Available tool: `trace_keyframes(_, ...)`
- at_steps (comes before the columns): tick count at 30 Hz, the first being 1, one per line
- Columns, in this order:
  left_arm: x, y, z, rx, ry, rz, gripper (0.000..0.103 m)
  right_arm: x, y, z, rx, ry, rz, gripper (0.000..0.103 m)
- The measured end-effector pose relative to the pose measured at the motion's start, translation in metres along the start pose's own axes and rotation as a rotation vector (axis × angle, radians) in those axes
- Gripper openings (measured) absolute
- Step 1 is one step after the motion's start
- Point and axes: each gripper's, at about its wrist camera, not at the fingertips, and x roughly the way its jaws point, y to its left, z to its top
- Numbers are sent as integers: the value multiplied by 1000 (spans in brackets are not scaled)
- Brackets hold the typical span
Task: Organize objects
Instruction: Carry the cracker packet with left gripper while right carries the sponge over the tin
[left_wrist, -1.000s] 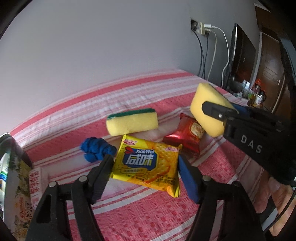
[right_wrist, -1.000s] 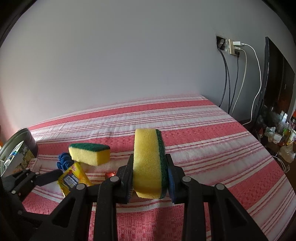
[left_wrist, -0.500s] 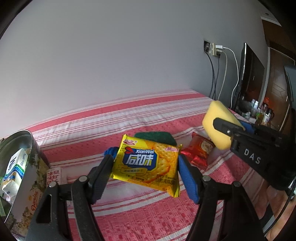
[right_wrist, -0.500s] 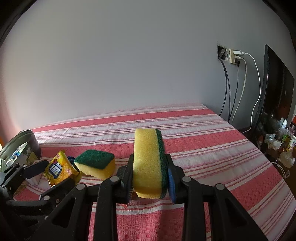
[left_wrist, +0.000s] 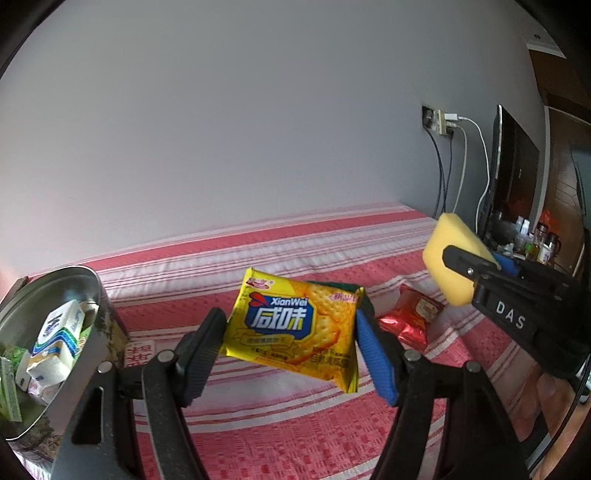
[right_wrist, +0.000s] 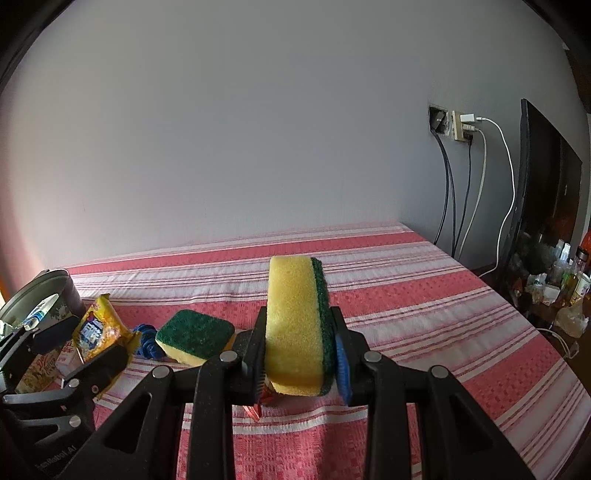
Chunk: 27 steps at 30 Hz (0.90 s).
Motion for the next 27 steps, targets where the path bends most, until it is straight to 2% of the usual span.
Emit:
trace_keyframes(12, -7, 29, -5, -60, -51, 28, 71, -10, 15, 0, -72, -55, -16, 32)
trace_keyframes(27, -25, 51, -8, -95, -113, 89, 71, -16, 14, -2, -63, -95, 0, 32)
